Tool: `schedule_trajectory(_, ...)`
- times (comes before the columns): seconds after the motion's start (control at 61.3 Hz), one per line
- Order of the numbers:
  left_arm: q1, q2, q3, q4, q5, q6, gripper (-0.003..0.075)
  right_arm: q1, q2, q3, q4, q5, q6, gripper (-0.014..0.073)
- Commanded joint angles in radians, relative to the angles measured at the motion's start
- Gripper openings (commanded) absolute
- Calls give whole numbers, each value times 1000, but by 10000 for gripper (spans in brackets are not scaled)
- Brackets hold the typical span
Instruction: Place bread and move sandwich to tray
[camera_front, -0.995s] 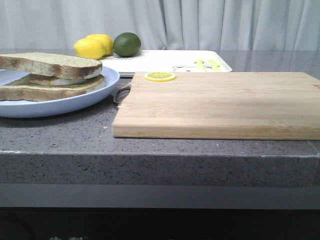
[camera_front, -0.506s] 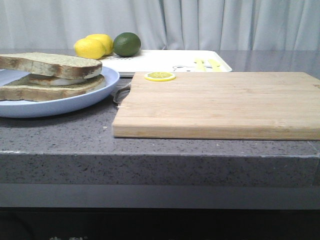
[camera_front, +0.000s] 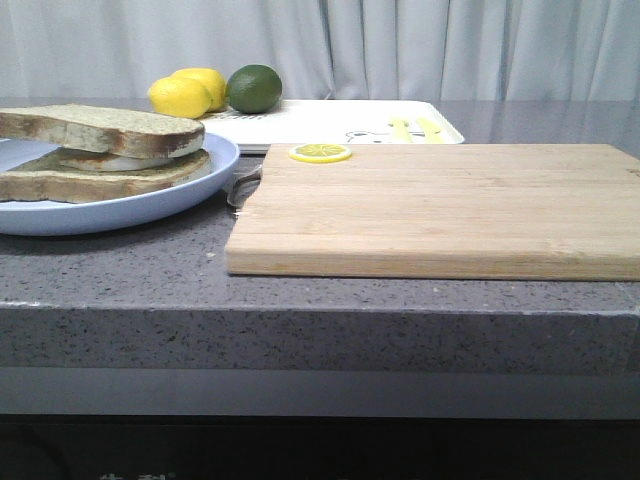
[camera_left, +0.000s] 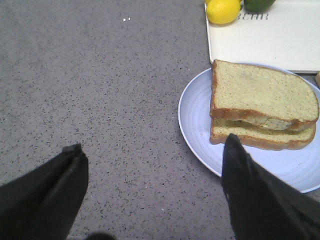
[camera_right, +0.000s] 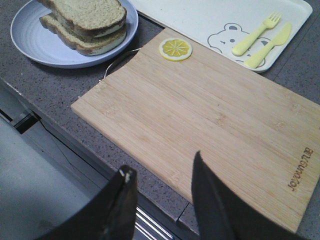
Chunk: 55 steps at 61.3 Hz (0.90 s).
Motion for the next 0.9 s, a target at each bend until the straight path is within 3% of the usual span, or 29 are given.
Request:
schedule_trajectory(0.0, 2, 80, -80, 0, -29, 24, 544, -4, -2, -21, -3, -63, -1, 300)
schedule_trajectory(0.44, 2, 585, -359, -79, 307, 26, 544, -4, -2, -21, -3, -63, -1, 300)
schedule_trajectory(0.881, 2, 865, -499, -123, 285, 26, 544, -4, -2, -21, -3, -63, -1, 300)
